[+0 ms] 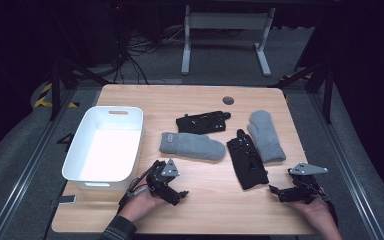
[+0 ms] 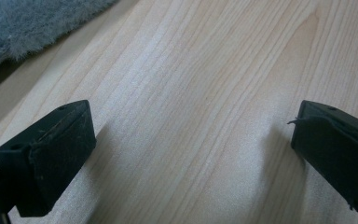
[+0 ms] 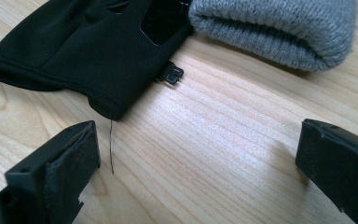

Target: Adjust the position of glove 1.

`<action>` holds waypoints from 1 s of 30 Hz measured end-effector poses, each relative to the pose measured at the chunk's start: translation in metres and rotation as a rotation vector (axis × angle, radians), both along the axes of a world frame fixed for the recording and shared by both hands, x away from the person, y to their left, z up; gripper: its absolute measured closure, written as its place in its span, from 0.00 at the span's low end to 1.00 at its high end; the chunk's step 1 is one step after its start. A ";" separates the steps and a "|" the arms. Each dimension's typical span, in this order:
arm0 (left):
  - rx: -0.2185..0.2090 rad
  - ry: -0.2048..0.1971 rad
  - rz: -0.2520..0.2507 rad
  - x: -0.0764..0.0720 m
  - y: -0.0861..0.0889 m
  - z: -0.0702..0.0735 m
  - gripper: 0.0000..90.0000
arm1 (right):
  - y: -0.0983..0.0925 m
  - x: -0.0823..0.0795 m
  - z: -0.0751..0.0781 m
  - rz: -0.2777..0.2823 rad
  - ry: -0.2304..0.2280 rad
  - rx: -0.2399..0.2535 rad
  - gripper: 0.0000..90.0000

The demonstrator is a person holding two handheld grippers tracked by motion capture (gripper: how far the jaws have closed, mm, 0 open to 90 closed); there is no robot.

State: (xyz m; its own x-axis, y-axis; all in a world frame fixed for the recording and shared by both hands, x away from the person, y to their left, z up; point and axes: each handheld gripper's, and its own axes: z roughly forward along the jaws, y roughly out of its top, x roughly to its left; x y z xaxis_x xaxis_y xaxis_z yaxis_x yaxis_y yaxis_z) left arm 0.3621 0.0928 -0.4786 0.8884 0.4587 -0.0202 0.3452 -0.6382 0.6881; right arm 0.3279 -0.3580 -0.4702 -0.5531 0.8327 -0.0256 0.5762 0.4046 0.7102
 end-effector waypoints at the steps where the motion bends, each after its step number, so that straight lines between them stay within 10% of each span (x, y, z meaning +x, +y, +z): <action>1: 0.000 0.000 0.000 0.000 0.000 0.000 0.00 | 0.000 0.000 0.000 0.000 0.000 0.001 0.00; 7: -0.001 0.004 0.012 -0.001 -0.001 0.001 0.01 | 0.000 0.000 0.000 0.000 0.000 0.000 0.00; 26: 0.002 0.052 0.090 0.004 -0.005 0.034 0.97 | 0.000 0.000 0.000 0.001 0.001 0.002 0.00; 30: 0.006 0.042 0.087 0.007 -0.006 0.043 1.00 | 0.000 0.000 0.000 0.002 0.000 0.001 0.00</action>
